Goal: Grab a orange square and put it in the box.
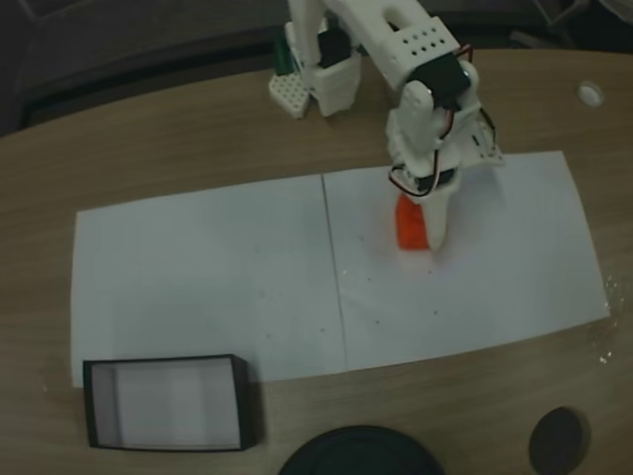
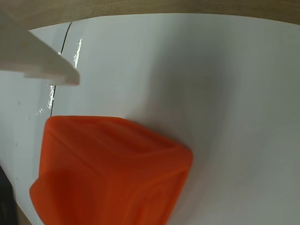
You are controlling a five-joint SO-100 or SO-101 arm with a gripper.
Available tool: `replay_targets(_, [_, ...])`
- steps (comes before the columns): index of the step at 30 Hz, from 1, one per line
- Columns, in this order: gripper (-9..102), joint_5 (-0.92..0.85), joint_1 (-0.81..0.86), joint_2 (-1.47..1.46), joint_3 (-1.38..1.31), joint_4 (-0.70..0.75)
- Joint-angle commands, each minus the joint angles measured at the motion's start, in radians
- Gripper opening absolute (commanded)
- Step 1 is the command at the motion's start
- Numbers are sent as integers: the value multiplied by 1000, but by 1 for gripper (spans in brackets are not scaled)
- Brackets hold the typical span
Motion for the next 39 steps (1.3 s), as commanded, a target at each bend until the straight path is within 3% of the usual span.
replay_targets(1, [40,3,-3,-6,-40,-8])
replay_targets(8, [39,-8,-3,-55,-32,-57])
replay_targets(16, [18,-8,5,-127,-43,-86])
replay_targets(22, [16,-8,32,-117,-98,-64])
replay_targets(26, [16,-34,170,-117,-218,0])
replay_targets(33, [16,-245,546,-117,-583,137])
replay_targets(39, [16,-448,762,-121,-899,158])
